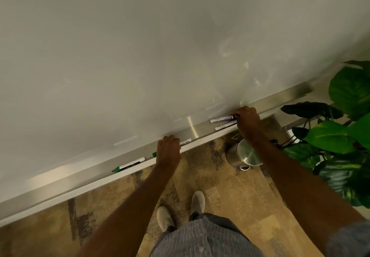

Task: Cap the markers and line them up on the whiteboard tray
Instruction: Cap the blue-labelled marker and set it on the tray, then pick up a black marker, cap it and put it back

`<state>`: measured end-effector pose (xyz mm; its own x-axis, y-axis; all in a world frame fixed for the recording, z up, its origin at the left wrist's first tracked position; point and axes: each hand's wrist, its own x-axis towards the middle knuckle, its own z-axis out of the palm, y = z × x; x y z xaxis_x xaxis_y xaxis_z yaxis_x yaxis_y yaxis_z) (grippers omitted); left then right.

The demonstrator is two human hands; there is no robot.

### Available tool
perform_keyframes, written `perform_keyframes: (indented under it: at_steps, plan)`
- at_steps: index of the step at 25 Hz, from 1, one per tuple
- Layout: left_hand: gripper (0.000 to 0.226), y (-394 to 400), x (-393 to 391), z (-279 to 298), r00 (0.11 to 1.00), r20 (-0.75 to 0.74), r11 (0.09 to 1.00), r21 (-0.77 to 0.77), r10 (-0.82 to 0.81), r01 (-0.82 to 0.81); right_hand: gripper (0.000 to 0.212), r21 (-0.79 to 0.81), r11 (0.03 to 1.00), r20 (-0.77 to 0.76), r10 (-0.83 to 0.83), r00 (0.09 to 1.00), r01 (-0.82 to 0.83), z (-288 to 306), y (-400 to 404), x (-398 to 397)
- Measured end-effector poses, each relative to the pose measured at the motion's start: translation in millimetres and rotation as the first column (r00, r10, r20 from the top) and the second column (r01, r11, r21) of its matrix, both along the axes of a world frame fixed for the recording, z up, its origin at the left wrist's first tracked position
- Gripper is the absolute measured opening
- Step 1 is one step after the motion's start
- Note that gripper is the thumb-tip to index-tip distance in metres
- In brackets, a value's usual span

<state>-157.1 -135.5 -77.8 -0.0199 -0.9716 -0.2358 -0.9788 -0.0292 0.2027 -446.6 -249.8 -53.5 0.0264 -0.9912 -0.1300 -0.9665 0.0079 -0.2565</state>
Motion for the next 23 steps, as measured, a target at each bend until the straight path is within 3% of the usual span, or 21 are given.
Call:
perform_keyframes:
  at_steps: [2,5,8,10,12,14,18,23]
  plan:
    - [0.023,-3,-1,3,0.999,-0.032,0.999,0.011,0.033,-0.032,0.024,-0.084,0.996,0.055,-0.018,0.998,0.023,1,10,11]
    - [0.02,-6,-1,8,0.997,-0.051,0.998,0.039,0.053,-0.051,0.022,-0.15,0.988,0.29,0.068,0.955,-0.025,1,44,47]
    - [0.018,-9,-1,19,0.965,-0.211,0.987,0.046,0.158,-0.151,0.028,0.016,0.997,0.533,0.059,0.844,-0.079,-3,80,95]
    - [0.019,-10,1,29,0.865,-0.413,0.958,0.107,0.285,-0.265,0.035,0.239,0.971,0.69,-0.177,0.702,0.01,-4,95,121]
    - [0.026,-8,6,37,0.775,-0.536,0.942,0.165,0.335,-0.292,0.031,0.423,0.905,0.785,-0.388,0.483,0.04,-3,105,135]
    - [0.03,-1,11,41,0.758,-0.566,0.946,0.17,0.323,-0.276,0.019,0.484,0.875,0.812,-0.455,0.366,0.015,-3,108,138]
    - [0.018,14,23,40,0.764,-0.571,0.952,0.13,0.299,-0.276,0.014,0.507,0.86,0.834,-0.473,0.286,-0.055,4,111,139]
    - [0.023,29,62,30,0.858,-0.38,0.935,0.061,0.347,-0.351,0.013,0.598,0.796,0.796,-0.604,0.051,0.088,5,117,130]
